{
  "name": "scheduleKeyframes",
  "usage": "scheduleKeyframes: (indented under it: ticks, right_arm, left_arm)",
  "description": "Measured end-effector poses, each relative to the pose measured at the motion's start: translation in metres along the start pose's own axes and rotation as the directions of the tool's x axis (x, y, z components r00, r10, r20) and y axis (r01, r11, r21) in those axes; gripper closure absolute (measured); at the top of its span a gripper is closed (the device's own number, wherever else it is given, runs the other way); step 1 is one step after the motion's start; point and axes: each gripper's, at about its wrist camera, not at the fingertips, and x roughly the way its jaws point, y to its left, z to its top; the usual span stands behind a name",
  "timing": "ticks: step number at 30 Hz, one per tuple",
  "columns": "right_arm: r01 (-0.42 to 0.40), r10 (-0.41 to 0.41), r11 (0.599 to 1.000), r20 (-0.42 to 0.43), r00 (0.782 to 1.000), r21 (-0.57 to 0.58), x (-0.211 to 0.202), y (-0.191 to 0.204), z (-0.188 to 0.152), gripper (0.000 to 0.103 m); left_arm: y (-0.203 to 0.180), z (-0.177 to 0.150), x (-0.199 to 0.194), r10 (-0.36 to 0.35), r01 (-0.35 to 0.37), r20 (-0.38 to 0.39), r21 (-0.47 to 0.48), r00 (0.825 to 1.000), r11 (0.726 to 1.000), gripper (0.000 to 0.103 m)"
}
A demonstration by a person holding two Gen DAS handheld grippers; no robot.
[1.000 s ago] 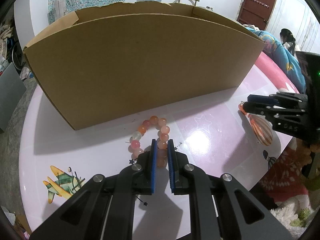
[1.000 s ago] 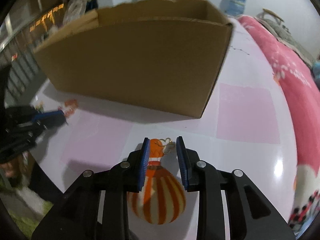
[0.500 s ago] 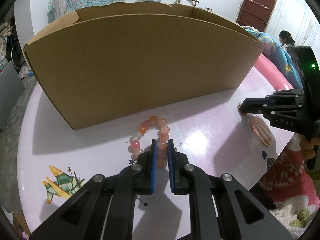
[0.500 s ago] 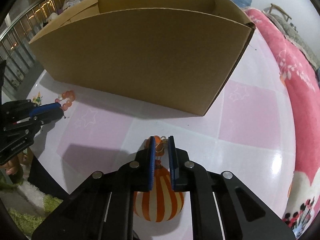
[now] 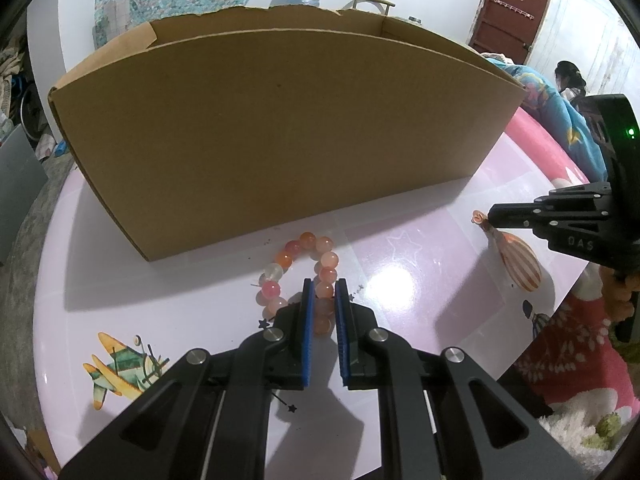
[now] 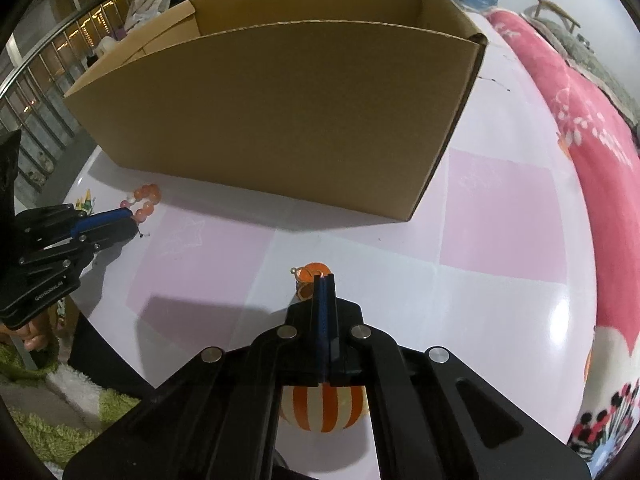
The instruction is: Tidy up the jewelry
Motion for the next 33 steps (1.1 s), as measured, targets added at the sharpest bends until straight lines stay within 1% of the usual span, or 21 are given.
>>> scheduleKeyframes:
  ticks: [3, 5, 6, 7, 8, 12, 13, 15, 16, 22, 23, 25, 27, 28, 33]
  right_arm:
    - [-0.007, 0.007, 1.000, 0.010, 1.000, 0.000, -0.003, -0.003, -0.001, 0.103]
    - [-0.019, 0.019, 1.000, 0.020, 1.000, -0.009, -0.007, -0.006, 0.000, 0.099]
    - [-0.023, 0.023, 1.000, 0.018, 1.000, -0.011, -0.008, -0.007, -0.003, 0.093]
    - [-0.030, 0.030, 0.999, 0.013, 0.999, -0.015, -0.009, -0.005, -0.006, 0.082]
    - [-0.027, 0.027, 0.999, 0.015, 1.000, -0.027, -0.008, -0.006, -0.005, 0.080]
    - [-0.020, 0.018, 0.996, -0.020, 1.000, -0.084, 0.002, -0.001, -0.005, 0.080]
    - [-0.015, 0.013, 0.995, -0.016, 1.000, -0.099, 0.003, 0.007, -0.007, 0.080]
    - [0.008, -0.010, 0.991, -0.013, 1.000, -0.136, 0.004, 0.009, -0.007, 0.088]
    - [0.007, -0.010, 0.990, -0.017, 1.000, -0.139, 0.004, 0.017, -0.006, 0.093]
    - [-0.005, 0.005, 0.995, 0.001, 1.000, -0.103, 0.001, 0.005, -0.011, 0.094]
    - [-0.007, 0.008, 0.995, 0.003, 1.000, -0.099, 0.003, 0.009, -0.014, 0.094]
    - [-0.015, 0.016, 0.996, 0.004, 1.000, -0.089, 0.004, -0.005, -0.010, 0.094]
    - [-0.021, 0.022, 0.997, 0.007, 1.000, -0.077, 0.003, -0.008, -0.010, 0.094]
    - [-0.024, 0.025, 0.997, 0.010, 1.000, -0.073, 0.002, -0.010, -0.011, 0.103]
    - [-0.031, 0.032, 0.998, 0.024, 0.999, -0.047, -0.005, -0.020, -0.014, 0.103]
  left_arm:
    - [0.000, 0.000, -0.001, 0.000, 0.000, 0.000, 0.006, 1.000, 1.000, 0.093]
    - [0.000, 0.000, -0.001, 0.001, -0.001, -0.001, 0.010, 1.000, 1.000, 0.093]
    - [-0.001, 0.000, -0.001, 0.002, -0.002, -0.001, 0.011, 1.000, 1.000, 0.093]
    - [-0.001, 0.000, -0.001, 0.004, -0.004, -0.002, 0.013, 1.000, 1.000, 0.093]
    - [-0.001, 0.000, -0.001, 0.005, -0.005, -0.002, 0.014, 1.000, 1.000, 0.093]
    - [-0.002, 0.001, -0.001, 0.010, -0.010, -0.004, 0.018, 1.000, 1.000, 0.093]
    - [-0.003, 0.001, -0.001, 0.010, -0.010, -0.004, 0.018, 1.000, 1.000, 0.093]
    - [-0.004, 0.001, 0.000, 0.011, -0.011, -0.002, 0.021, 1.000, 1.000, 0.093]
    - [-0.003, 0.001, -0.001, 0.012, -0.012, -0.001, 0.022, 1.000, 1.000, 0.093]
    - [-0.003, -0.001, 0.000, 0.008, -0.008, 0.007, 0.023, 1.000, 1.000, 0.093]
    - [-0.003, -0.001, 0.000, 0.007, -0.007, 0.007, 0.023, 1.000, 1.000, 0.093]
    - [-0.003, -0.001, 0.000, 0.004, -0.004, 0.008, 0.023, 1.000, 1.000, 0.093]
    - [-0.002, -0.001, 0.000, 0.003, -0.003, 0.009, 0.024, 1.000, 1.000, 0.093]
    - [-0.002, -0.001, 0.000, 0.001, -0.002, 0.010, 0.024, 1.000, 1.000, 0.093]
    - [-0.002, -0.002, 0.000, 0.000, -0.001, 0.013, 0.028, 1.000, 1.000, 0.093]
